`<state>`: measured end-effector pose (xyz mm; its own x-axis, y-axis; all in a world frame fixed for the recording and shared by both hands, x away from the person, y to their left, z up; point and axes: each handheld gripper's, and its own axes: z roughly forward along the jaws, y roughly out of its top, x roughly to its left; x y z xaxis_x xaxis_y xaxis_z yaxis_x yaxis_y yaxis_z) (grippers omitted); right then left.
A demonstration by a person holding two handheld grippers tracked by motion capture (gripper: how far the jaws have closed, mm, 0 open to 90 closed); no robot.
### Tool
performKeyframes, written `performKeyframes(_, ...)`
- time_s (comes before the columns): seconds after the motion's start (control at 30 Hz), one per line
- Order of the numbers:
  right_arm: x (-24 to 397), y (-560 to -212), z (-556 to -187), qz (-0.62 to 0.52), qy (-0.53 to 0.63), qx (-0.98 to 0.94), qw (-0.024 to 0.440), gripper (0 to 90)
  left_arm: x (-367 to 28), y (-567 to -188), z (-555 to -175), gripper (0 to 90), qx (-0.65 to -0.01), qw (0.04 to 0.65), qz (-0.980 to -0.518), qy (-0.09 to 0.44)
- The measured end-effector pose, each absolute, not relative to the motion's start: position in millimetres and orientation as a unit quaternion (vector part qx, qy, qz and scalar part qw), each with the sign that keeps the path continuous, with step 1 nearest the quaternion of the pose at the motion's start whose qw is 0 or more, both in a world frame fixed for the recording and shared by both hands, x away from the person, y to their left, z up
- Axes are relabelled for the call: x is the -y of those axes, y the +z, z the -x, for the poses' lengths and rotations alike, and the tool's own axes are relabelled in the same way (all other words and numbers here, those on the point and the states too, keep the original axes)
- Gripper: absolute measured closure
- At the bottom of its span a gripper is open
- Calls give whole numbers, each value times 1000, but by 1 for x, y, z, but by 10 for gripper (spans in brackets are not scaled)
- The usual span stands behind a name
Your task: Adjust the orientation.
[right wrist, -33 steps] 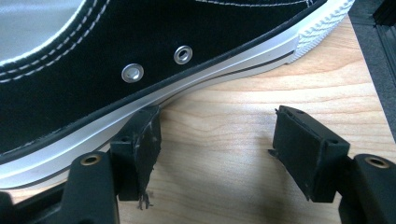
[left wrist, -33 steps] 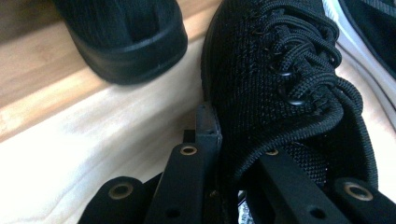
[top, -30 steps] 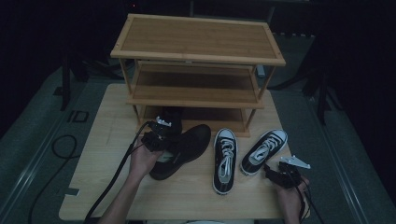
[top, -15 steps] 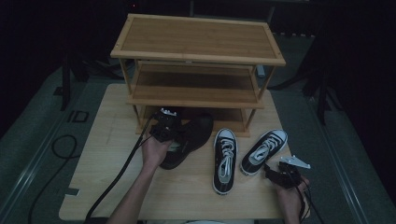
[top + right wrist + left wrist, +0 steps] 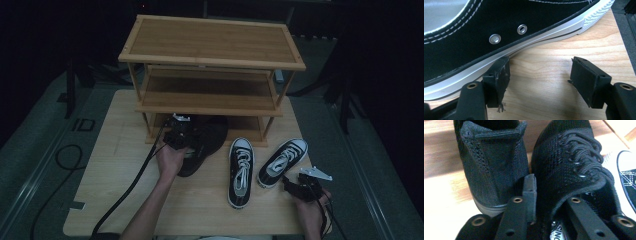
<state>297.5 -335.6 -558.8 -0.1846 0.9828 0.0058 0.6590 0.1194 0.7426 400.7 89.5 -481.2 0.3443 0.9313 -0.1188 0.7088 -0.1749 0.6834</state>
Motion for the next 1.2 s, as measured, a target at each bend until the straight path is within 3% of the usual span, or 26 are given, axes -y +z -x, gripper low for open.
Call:
performKeyframes(0.2,336,-559,-298,-584,314,-702,257,315,-90,-477,-394,632,-530,334,-757,186)
performKeyframes(0.43,336,-559,-297,-584,314,-703,258,315,-98,-453,-369,594,-483,354,-774,208)
performKeyframes(0.5,336,-559,-297,-584,314,-703,258,315,-101,-445,-361,635,-468,365,-775,215)
performKeyframes(0.6,336,-559,-298,-584,315,-702,258,315,-111,-434,-349,819,-458,380,-772,224)
performKeyframes(0.67,336,-559,-297,-584,314,-703,258,315,-120,-430,-344,890,-458,392,-769,216)
performKeyframes(0.87,336,-559,-297,-584,315,-702,258,315,-144,-439,-333,896,-469,403,-758,208)
performKeyframes(1.2,335,-559,-297,-584,315,-702,258,315,-174,-485,-308,873,-500,365,-765,181)
